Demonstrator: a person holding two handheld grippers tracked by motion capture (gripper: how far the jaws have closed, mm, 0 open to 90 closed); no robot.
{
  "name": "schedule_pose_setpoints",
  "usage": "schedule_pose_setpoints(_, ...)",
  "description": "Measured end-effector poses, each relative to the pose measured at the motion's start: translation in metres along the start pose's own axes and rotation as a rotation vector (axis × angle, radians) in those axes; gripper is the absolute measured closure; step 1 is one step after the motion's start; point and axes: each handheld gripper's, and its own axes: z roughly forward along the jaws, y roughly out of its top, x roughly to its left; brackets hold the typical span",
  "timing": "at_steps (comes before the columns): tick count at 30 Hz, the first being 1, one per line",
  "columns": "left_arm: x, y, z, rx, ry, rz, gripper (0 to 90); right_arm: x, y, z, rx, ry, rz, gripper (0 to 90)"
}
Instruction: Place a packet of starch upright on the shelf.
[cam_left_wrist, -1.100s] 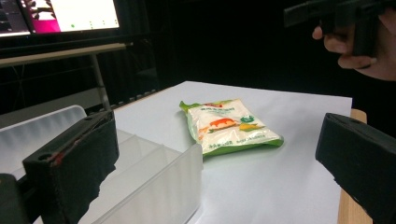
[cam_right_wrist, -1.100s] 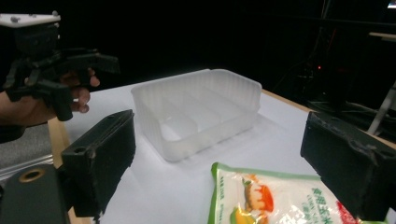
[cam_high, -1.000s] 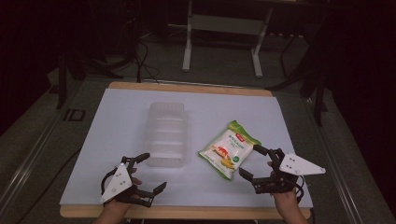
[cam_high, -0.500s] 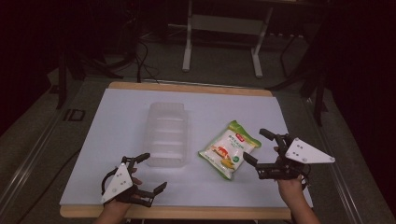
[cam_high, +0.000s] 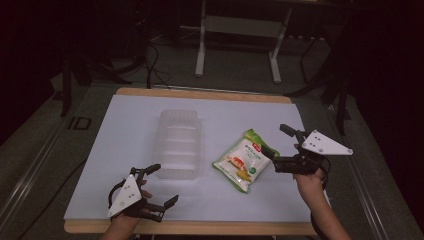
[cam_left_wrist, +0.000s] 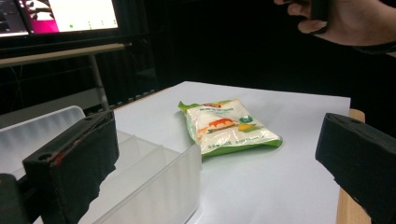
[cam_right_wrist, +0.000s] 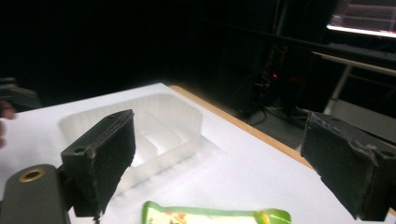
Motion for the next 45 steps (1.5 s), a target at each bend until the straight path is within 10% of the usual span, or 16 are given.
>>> schedule_pose_setpoints(23,0.0,0.0,0.0,0.002,-0.007,-0.003,0.0,-0.065,-0.067,0.027,0.189,-0.115,0.142,10.1)
schedule_pose_setpoints(45,-0.001,-0.001,0.001,0.008,-0.01,-0.003,0.0,-0.076,-0.133,0.054,0.377,-0.068,0.228,10.1)
